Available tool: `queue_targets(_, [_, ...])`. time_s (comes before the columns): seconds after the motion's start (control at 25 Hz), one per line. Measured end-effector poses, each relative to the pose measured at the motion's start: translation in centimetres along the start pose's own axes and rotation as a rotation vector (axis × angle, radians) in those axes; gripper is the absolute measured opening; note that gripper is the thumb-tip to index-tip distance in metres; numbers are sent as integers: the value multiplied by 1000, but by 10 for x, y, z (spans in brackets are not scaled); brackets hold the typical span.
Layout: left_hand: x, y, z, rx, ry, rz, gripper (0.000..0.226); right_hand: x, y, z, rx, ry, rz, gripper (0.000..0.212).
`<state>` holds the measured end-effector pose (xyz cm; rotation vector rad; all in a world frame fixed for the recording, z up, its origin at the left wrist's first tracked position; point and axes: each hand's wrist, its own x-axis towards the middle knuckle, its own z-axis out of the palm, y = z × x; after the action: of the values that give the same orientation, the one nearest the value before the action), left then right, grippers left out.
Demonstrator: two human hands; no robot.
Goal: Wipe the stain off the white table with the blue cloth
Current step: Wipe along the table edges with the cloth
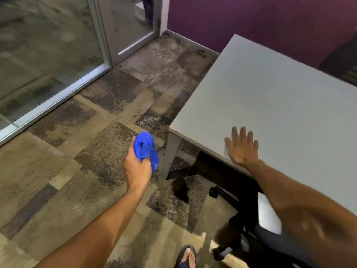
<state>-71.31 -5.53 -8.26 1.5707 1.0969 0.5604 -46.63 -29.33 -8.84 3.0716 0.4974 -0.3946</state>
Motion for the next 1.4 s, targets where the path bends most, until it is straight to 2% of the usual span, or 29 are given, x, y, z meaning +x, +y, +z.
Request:
queue_targets(0.16, [9,-16,29,-18,8,91,51,2,1,2,-72,104,-44,67])
queue_targets(0.36, [34,-21,60,-204,77,221,61,4,2,6,-31,209,-72,59])
queue_targets(0.56, [69,-67,74,-293,155,498,73,7,3,10,19,242,-69,57])
queue_targets(0.76, [75,-80,77,-318,151,755,59,5,7,10,177,338,-54,65])
queue_targets(0.88, [65,-73,97,-304,135,713,67,5,12,10,274,436,-54,63])
queue_targets(0.96, [56,-68,112,-285,70,646,78,4,12,11,272,437,-53,60])
queue_targets(1.08, [54,-65,132,-224,28,654,93,3,11,13,265,433,-43,57])
queue_targets(1.4, [33,-51,170,-183,100,572,89,0,6,13,207,454,-55,48])
